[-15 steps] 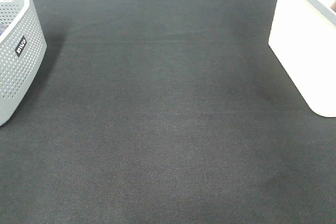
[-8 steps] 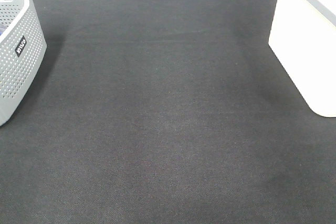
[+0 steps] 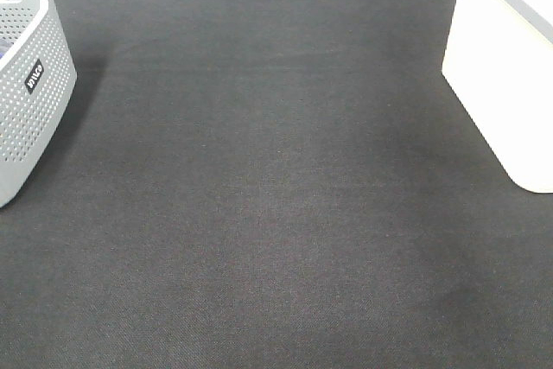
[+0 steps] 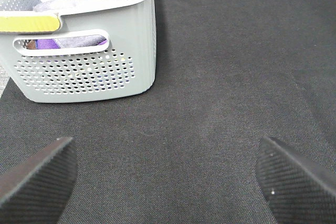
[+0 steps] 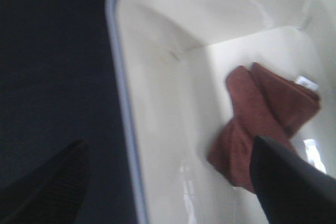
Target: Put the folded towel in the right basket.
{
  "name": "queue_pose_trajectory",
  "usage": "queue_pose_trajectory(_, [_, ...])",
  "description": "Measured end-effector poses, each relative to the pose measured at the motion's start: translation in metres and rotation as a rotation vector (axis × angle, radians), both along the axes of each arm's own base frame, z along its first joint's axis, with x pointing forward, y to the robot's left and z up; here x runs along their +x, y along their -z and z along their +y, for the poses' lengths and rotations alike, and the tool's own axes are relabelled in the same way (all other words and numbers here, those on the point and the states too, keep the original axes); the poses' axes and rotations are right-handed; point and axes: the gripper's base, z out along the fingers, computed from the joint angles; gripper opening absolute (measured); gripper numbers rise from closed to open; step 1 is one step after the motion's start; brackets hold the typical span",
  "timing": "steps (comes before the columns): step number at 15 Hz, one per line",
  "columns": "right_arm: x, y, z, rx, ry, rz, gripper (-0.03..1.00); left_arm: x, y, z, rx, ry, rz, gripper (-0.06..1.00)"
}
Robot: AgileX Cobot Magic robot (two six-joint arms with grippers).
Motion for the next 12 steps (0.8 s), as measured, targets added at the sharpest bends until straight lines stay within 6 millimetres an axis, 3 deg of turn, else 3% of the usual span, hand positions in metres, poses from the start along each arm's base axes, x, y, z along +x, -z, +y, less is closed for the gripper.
queue_pose_trajectory(1, [0.0,0.0,0.0,0.0,0.0,0.0,0.78,0.0,0.0,0.0,0.0,0.0,0.0,0.87])
queue_pose_trajectory(3, [-0.001,-0.009,0.039,-0.01,-0.085,-0.02,0.78,0.0,0.0,0.0,0.0,0.0,0.0,0.87])
queue_pose_trajectory(6, [-0.009,-0.021,0.073,-0.079,-0.132,-0.036,0.78,0.0,0.0,0.0,0.0,0.0,0.0,0.87])
queue_pose_trajectory(9, [-0.034,-0.03,0.083,-0.101,-0.132,-0.017,0.78,0.0,0.0,0.0,0.0,0.0,0.0,0.87])
queue_pose_trajectory(11, [-0.053,-0.027,0.085,-0.101,-0.139,0.027,0.78,0.0,0.0,0.0,0.0,0.0,0.0,0.87])
queue_pose_trajectory(12, [-0.073,-0.02,0.086,-0.104,-0.144,0.073,0.78,0.0,0.0,0.0,0.0,0.0,0.0,0.87])
